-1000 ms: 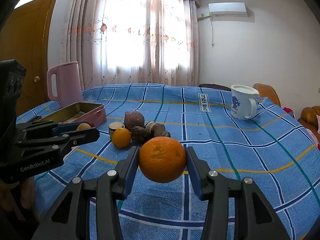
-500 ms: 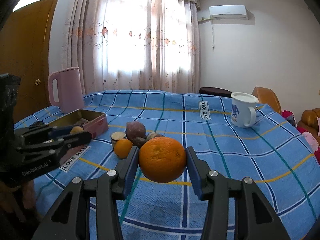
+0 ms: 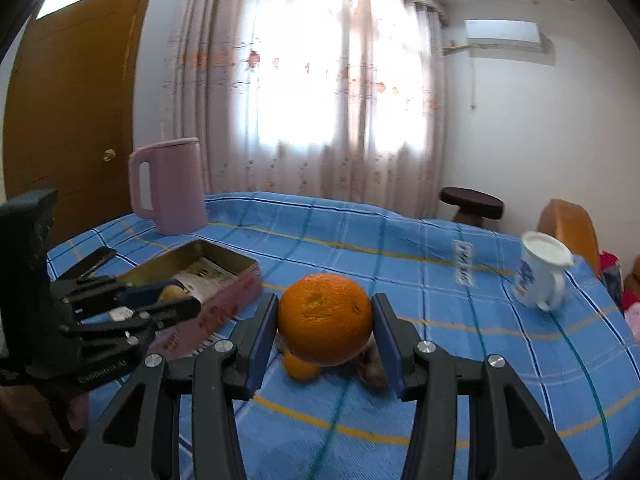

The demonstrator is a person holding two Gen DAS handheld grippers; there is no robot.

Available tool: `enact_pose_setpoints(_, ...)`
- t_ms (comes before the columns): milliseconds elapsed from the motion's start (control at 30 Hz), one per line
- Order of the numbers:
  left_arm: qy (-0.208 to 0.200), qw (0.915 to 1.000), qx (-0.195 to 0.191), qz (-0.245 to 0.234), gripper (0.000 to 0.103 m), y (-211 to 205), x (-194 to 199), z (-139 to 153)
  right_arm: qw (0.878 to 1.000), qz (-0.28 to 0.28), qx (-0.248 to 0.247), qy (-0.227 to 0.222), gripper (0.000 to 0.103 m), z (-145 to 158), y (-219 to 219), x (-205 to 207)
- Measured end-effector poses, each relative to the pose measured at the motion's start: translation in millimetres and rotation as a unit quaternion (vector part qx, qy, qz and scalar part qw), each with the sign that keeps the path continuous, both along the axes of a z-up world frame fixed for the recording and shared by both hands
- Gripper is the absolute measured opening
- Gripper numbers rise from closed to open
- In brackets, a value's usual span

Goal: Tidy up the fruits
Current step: 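Carry both held fruits over the tin box with both tools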

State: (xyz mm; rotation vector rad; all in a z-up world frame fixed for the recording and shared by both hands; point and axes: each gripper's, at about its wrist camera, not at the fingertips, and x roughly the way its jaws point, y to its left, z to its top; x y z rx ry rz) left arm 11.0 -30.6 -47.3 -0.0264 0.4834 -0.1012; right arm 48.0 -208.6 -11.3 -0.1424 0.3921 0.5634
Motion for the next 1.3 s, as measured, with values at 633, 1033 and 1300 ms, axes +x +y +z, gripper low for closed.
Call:
enact_pose_setpoints(633,0.029,0.9971,-0.004,0.070,0.027,80.9,23.0,2.5,0.994,0.089,-0.023,0.051,0.049,-4.0,103.9,35.8)
enact_pose_setpoints(1033,0.060,0.9946,-0.011,0.085,0.027,117.5,40.7,-3.7,0.987,0.119,-0.051,0.098,0.049,-33.1,163.9,55.6)
enact_pose_setpoints(1300,0.080,0.9924,0.001,0.094,0.027,126.4,52.6,-13.0,0.982,0.121,-0.068,0.127,0.049,-53.0,184.4,61.6)
